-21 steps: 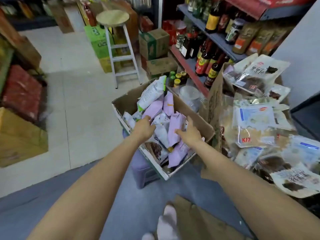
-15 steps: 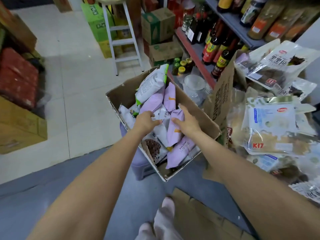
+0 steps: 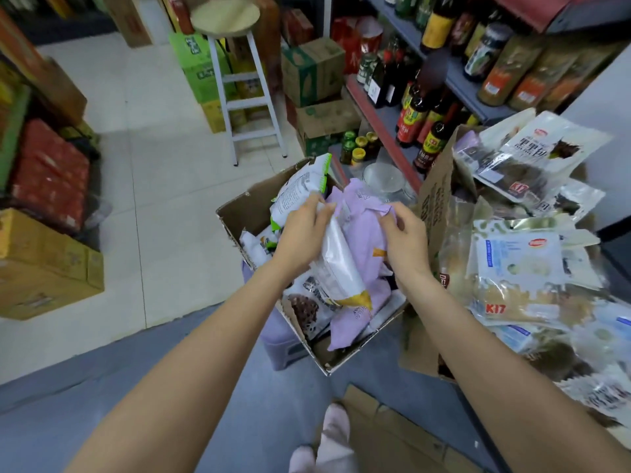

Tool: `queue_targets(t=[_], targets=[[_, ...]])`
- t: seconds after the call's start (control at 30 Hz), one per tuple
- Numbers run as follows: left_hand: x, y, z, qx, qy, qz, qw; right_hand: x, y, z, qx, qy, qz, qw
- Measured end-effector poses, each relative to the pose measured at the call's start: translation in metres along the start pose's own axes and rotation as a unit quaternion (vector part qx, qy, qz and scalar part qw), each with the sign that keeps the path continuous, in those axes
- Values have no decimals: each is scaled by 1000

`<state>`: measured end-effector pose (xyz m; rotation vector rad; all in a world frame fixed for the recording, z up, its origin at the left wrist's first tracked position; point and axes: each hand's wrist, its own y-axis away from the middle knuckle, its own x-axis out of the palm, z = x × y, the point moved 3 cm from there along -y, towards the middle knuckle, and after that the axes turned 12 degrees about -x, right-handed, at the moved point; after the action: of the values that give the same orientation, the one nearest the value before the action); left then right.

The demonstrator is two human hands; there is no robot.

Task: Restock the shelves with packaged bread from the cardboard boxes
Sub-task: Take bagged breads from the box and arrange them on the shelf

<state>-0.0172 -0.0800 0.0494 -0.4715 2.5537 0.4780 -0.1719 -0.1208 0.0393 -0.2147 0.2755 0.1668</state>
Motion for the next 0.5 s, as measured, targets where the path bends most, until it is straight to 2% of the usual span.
queue_targets(t=[0.13,0.27,0.4,0.5], targets=[[-20,11,-49,29,27,-36,999,-8,9,59,-69,-32,-19,997],[-33,24,-86,8,126,20,992,-22,17,116,-110,-57,-16,992],[-39,40,-132,-8,233,95,968,-61,17,155,-56,-194,-66,977],[-33,51,-172,-26,283,130,950,-103,15,170,-62,-112,-74,989]])
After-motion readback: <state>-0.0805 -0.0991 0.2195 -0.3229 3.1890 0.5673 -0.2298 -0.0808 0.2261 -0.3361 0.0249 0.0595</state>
